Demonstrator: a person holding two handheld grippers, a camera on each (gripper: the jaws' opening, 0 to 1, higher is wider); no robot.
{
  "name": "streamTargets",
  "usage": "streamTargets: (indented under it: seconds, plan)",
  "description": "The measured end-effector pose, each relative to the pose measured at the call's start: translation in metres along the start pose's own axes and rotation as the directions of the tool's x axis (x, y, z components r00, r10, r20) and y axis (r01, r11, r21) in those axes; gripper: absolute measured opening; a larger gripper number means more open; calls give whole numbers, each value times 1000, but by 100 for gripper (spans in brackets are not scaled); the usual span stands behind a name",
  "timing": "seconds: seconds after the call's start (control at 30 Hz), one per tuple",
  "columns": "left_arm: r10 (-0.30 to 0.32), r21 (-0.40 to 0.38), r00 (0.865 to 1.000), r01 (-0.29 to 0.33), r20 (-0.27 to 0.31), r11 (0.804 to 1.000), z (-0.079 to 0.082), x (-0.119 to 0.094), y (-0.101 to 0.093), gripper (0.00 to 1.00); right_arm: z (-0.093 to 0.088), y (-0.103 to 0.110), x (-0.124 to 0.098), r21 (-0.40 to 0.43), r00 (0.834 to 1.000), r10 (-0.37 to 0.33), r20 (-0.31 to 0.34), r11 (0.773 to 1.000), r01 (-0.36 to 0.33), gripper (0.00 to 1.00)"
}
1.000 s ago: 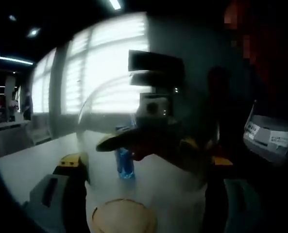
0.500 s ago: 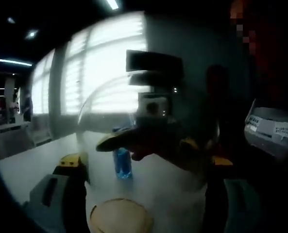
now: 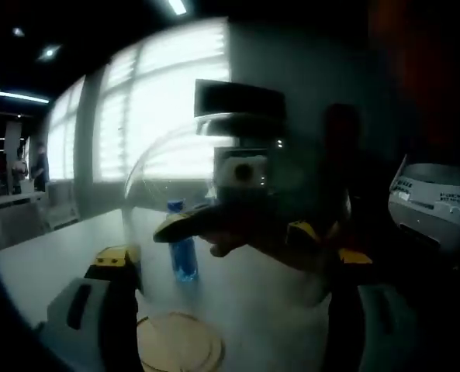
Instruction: Open the cover put in the Mizone put the cover back on
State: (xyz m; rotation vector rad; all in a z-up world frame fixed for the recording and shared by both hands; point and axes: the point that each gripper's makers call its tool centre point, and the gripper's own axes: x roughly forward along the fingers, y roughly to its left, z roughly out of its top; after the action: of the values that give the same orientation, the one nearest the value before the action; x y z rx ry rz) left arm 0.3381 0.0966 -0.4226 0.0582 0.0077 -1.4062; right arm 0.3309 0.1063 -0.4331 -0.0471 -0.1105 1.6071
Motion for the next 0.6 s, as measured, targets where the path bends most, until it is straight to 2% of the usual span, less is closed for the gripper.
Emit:
streamTargets:
  seconds: [0.17,0.6]
  plan:
    - [-8,-15,1000,8,-5,1000,-3,1,-4,86,-2,5,-2,16,1000,-9,9,1000,9,90]
    - [-7,-24,1000,7,-20,1000,-9,3,-25,86,-7,23,-3,21,1000,-7,-13,1000,7,90]
